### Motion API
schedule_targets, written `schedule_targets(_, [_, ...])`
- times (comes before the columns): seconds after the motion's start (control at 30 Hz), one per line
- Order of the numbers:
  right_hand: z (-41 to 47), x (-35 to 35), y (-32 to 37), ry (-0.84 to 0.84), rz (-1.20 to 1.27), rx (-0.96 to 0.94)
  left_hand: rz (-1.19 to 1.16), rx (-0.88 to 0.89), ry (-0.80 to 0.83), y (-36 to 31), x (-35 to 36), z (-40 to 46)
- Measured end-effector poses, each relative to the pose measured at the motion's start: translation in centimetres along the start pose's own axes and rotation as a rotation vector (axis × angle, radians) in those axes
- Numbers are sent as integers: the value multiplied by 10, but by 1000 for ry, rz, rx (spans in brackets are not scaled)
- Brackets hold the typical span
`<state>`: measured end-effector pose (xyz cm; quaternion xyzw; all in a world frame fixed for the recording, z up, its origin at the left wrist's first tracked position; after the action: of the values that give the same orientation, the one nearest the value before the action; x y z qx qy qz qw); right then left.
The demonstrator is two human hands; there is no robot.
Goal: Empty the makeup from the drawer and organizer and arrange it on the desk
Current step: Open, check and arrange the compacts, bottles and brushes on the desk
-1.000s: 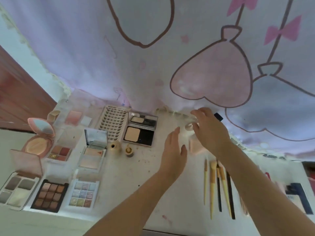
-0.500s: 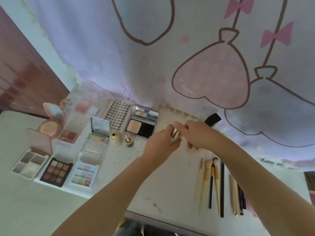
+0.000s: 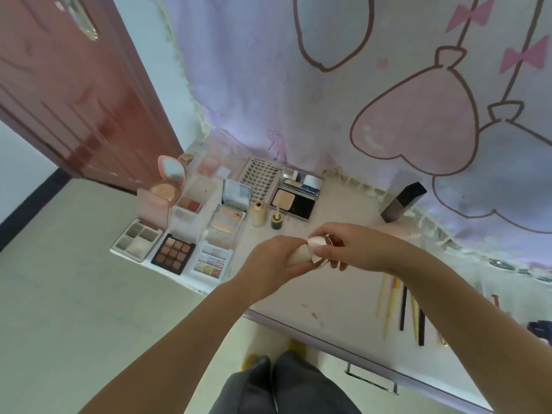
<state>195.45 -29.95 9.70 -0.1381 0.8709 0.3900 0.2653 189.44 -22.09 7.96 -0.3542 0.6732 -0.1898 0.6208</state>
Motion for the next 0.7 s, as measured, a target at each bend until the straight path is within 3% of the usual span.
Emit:
schedule_targets(0.1, [-2,17,8,-6,-142,-107,-207,-91,179,16,11,-13])
schedule_targets(0.23, [-7,32,17,-11,-78,-176,-403,-150,290,27,21,-32])
schedule_targets(0.4, [-8,59,-3,150,273,136,-173,-62,144,29,11,-41])
schedule_targets(0.53, [2,62,4,64,58,48,-167,-84,175,35,14,-46])
schedule_targets(0.7, [3,61,16,4,-41,-60,-498,-244,393,60,28,-58])
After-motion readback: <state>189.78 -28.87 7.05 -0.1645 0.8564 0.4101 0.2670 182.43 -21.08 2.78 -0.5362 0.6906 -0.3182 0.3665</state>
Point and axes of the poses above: each hand's wrist, its own z-axis towards the middle knuckle, its own x-axis out of the palm, y = z × x, the point moved 10 cm from there along z, towards the middle knuckle, and after that the axes turned 2 degrees about y, right-handed, at the moved point
